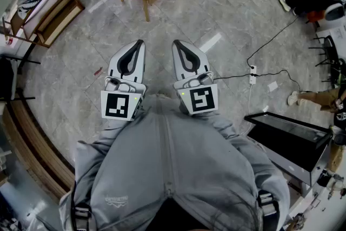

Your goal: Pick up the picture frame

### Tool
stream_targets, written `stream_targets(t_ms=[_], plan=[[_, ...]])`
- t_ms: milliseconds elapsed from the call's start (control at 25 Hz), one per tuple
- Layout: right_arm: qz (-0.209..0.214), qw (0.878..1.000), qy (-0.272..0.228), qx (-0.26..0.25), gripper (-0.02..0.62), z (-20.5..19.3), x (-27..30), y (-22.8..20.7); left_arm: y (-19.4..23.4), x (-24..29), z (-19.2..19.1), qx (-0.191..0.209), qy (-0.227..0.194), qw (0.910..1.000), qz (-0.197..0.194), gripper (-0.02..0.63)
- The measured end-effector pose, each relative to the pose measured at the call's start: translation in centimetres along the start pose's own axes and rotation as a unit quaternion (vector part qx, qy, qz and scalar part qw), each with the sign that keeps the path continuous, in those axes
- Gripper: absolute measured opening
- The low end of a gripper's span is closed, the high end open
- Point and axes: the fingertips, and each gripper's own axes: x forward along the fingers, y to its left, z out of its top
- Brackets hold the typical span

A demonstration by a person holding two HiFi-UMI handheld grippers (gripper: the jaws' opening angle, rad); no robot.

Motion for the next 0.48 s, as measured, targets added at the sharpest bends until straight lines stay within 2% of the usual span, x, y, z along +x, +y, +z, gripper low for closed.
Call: stream_targets(t_ms=[480], plan=[[0.010,1.000,-0.009,0.001,0.031,0.5,0.1,-2.2,-1.2,2.0,0.4,0.004,0.002,0.9999,0.011,0.018]])
